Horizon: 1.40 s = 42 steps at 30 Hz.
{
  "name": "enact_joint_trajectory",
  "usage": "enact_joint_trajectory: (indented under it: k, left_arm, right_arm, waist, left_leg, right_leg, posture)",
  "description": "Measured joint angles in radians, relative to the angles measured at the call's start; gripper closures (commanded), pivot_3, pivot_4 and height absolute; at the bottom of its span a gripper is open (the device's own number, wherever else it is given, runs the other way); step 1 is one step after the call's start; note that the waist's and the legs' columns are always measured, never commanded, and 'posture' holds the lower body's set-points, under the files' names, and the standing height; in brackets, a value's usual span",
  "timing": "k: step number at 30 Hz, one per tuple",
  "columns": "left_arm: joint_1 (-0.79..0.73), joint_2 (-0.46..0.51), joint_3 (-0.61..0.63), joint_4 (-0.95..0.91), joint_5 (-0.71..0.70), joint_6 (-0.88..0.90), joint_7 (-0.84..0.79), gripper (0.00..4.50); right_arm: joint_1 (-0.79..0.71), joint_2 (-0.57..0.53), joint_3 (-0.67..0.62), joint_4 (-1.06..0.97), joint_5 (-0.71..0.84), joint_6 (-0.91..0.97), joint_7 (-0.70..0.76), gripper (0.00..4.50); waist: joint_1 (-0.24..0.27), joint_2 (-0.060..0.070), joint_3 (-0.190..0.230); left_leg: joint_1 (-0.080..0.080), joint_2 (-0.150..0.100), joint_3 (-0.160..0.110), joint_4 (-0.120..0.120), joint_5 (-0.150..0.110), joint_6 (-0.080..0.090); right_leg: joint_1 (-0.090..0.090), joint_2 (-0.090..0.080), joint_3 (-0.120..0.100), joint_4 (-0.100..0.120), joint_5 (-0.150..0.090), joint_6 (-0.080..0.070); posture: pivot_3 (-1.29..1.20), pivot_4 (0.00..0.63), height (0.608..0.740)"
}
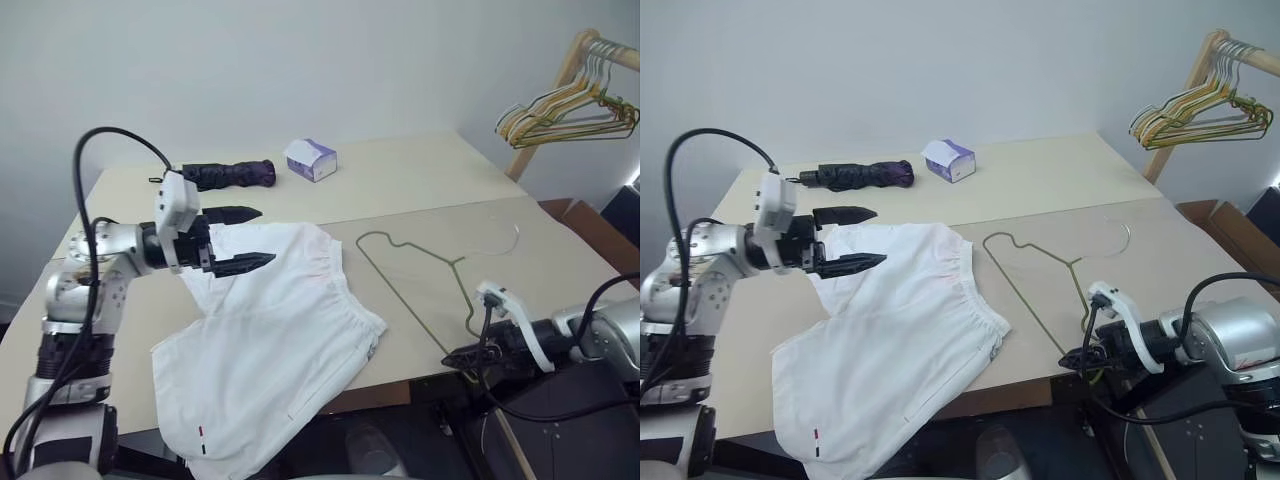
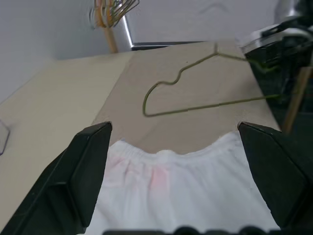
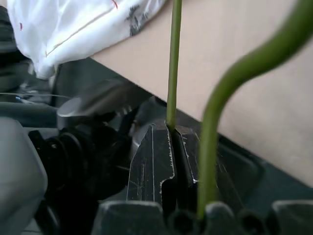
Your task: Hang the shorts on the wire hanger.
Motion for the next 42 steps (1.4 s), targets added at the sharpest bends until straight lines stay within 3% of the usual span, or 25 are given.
enact_joint_trajectory:
  k: [14,26,36,42]
  left_arm:
    - [0.119,0.041,0.022,-0.119,-0.012,0.038,0.051,0.04]
    - [0.159,0.051,0.051,-0.154,-0.039,0.039,0.080,0.04]
    - [0.181,0.053,0.051,-0.173,-0.040,0.038,0.098,0.04]
    - [0.223,0.053,0.054,-0.205,-0.042,0.037,0.122,0.04]
  right_arm:
    - [-0.263,0.098,0.311,0.394,-0.085,-0.196,0.087,4.50]
    - [-0.290,0.056,0.410,0.425,-0.168,-0.341,0.240,4.50]
    - [-0.503,0.225,0.497,0.733,-0.334,-0.439,0.266,4.50]
    - [-0.531,0.234,0.531,0.795,-0.392,-0.507,0.343,4.50]
  waist:
    - [0.047,0.000,0.000]
    - [0.094,0.001,0.000]
    - [0.088,0.001,0.000]
    - [0.105,0.001,0.000]
  left_leg:
    - [0.000,-0.001,0.000,0.000,0.001,0.001]
    - [-0.001,-0.001,0.000,0.000,-0.003,-0.005]
    - [0.000,-0.001,0.000,0.000,-0.002,-0.004]
    - [0.000,-0.001,0.000,0.000,-0.003,-0.004]
  right_leg:
    - [0.000,0.000,0.000,-0.001,0.000,-0.001]
    - [0.000,0.000,0.000,-0.003,0.000,-0.001]
    - [0.000,0.001,0.000,-0.003,0.001,-0.002]
    - [0.001,0.001,0.000,-0.003,0.001,-0.002]
  posture:
    - [-0.27,0.000,0.740]
    - [-0.25,0.000,0.740]
    - [-0.21,0.000,0.740]
    - [-0.19,0.000,0.740]
